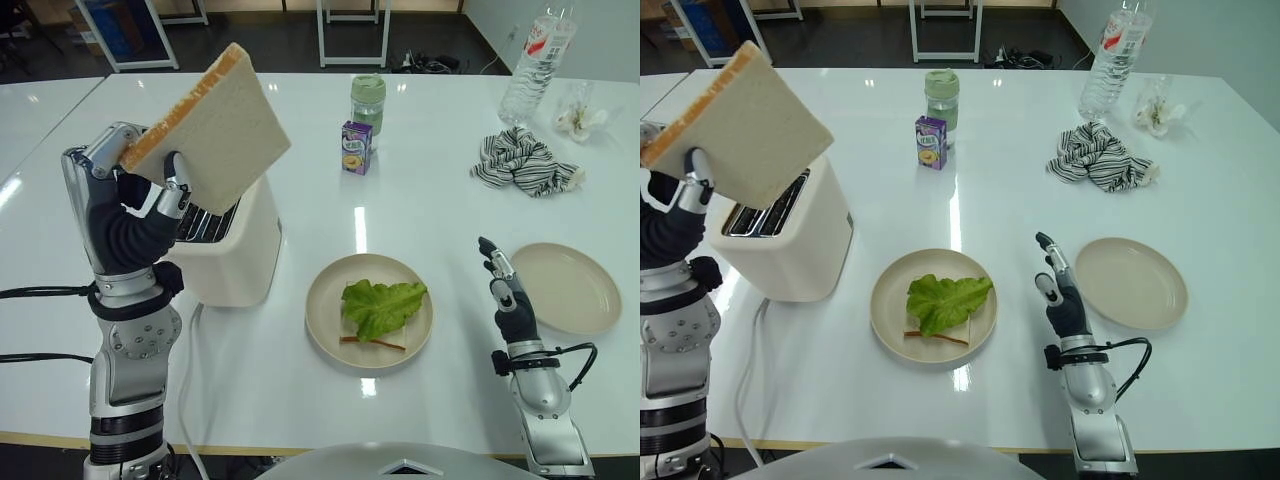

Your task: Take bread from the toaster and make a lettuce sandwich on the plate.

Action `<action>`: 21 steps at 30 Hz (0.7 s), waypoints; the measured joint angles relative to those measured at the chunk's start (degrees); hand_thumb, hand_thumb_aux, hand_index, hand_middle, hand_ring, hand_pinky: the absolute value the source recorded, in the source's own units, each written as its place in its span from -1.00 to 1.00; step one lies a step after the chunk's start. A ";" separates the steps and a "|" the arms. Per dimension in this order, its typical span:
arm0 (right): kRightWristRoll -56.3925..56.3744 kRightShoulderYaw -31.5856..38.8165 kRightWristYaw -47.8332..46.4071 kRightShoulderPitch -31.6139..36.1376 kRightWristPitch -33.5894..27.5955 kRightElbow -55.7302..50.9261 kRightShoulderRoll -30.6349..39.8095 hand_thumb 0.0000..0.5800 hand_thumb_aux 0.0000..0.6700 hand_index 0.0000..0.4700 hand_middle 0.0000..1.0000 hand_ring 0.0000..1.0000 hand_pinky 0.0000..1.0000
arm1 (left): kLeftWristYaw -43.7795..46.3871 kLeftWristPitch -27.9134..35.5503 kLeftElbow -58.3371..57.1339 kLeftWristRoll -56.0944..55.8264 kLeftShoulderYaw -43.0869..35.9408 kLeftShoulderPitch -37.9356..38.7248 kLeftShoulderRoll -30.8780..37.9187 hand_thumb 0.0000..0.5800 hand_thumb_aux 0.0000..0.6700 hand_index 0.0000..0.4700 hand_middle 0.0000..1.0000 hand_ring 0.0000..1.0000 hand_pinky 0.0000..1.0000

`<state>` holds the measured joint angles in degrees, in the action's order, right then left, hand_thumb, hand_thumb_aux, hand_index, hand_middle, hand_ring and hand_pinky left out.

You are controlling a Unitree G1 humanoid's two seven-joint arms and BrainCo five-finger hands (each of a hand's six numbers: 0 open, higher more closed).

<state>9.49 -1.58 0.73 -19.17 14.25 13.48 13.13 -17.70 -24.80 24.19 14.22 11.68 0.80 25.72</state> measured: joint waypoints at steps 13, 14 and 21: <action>-2.83 -4.41 0.01 0.25 -2.63 -0.67 -1.97 -1.00 -1.00 -1.00 -1.00 -1.00 -1.00 | 27.01 23.96 -3.13 -29.74 -23.07 -2.87 -10.10 1.00 1.00 1.00 1.00 1.00 1.00; -2.84 -4.54 -0.05 0.20 -2.70 -0.68 -1.98 -1.00 -1.00 -1.00 -1.00 -1.00 -1.00 | 29.34 25.12 -5.73 -28.38 -24.39 -4.07 -9.27 1.00 1.00 1.00 1.00 1.00 1.00; -1.37 -4.47 0.54 -0.25 -2.58 -2.91 -1.97 -1.00 -1.00 -1.00 -1.00 -1.00 -1.00 | 41.10 29.21 -17.78 -21.57 -28.78 -10.41 -4.89 1.00 1.00 1.00 1.00 1.00 1.00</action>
<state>8.12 -6.05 1.27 -19.42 11.67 10.58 11.15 23.41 4.41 6.40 -7.35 -17.10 -9.61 20.83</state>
